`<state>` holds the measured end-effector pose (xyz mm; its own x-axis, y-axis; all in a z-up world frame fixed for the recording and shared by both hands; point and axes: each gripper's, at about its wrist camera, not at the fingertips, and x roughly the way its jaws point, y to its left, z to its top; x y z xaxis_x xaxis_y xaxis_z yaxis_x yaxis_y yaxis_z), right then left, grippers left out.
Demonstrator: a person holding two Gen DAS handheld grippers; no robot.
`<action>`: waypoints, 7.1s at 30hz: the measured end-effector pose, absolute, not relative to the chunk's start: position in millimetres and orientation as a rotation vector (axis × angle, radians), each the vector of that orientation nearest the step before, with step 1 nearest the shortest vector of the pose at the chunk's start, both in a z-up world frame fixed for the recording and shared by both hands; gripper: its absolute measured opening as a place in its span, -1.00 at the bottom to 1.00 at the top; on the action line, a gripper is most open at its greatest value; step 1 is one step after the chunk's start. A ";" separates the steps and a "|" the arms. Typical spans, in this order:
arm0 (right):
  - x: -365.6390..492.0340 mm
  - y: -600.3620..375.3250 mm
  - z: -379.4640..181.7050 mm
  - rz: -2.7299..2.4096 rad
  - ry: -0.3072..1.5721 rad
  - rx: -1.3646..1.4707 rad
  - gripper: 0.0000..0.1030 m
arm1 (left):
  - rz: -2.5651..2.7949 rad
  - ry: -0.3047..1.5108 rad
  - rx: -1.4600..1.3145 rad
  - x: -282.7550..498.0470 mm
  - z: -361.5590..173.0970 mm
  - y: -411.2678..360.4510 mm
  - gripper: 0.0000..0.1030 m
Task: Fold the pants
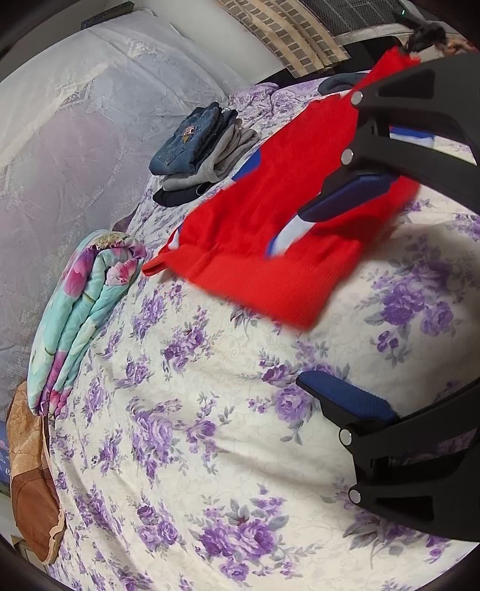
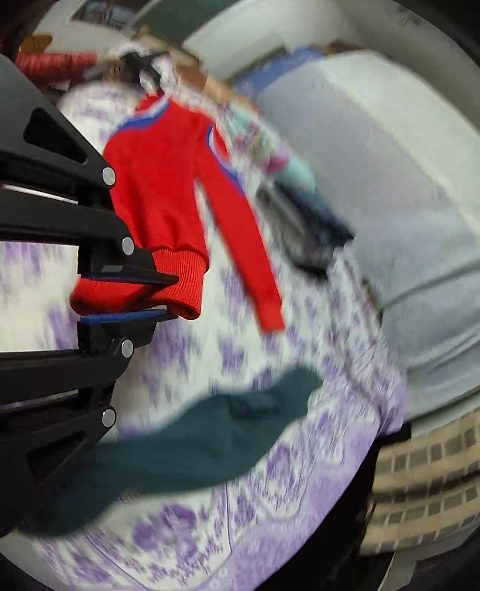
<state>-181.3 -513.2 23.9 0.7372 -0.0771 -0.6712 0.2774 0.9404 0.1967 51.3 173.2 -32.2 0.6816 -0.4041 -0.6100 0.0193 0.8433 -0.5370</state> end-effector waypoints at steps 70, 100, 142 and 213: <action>-101.0 -411.9 -33.8 0.025 0.863 0.112 0.10 | -0.288 0.945 -0.150 96.7 -17.1 57.2 0.48; 153.0 -368.4 30.7 0.344 0.766 -0.051 0.55 | -0.440 0.901 -0.381 240.1 -16.2 123.8 -0.44; 86.9 -251.2 75.2 0.411 0.596 -0.446 -0.94 | -0.519 0.694 -0.450 191.9 25.0 144.4 -0.50; -119.9 -194.9 -31.4 0.697 0.744 -0.355 -0.87 | -0.510 0.778 -0.601 12.3 11.0 215.3 -0.60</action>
